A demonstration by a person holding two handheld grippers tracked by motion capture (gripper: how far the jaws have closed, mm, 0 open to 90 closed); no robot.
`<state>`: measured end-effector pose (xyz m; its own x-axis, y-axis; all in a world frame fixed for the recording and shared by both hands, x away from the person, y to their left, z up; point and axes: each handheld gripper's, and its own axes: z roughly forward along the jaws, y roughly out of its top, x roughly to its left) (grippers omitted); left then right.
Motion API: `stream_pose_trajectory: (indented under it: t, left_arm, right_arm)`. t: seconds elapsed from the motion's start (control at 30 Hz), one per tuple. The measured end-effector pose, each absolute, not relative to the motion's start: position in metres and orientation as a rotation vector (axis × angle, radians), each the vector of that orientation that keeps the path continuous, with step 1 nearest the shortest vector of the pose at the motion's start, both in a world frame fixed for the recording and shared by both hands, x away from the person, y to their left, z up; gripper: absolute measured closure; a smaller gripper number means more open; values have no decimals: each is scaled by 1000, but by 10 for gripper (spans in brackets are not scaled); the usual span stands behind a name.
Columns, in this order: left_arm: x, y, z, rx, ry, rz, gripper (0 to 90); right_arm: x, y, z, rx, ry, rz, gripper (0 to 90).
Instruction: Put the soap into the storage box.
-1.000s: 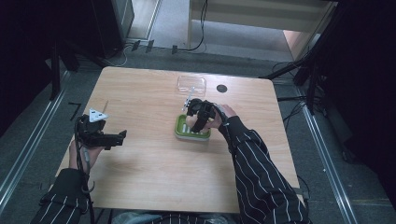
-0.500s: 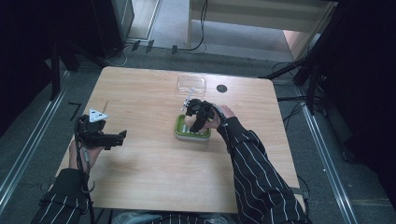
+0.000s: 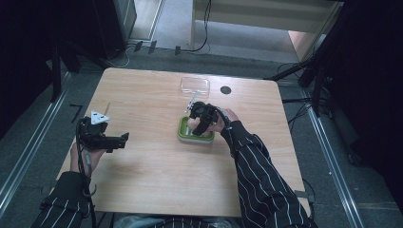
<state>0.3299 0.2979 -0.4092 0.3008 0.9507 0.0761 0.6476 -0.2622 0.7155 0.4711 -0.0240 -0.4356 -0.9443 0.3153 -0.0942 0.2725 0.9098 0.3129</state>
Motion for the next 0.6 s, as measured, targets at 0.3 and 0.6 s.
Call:
stream_pose_trajectory:
  t: [0.3, 0.6]
  left_arm:
    - [330, 298, -409, 2000, 1418, 688, 0]
    - [330, 298, -409, 2000, 1418, 689, 0]
  right_arm:
    - [472, -23, -439, 448, 2941, 447, 332]
    - [473, -22, -441, 440, 2945, 451, 332]
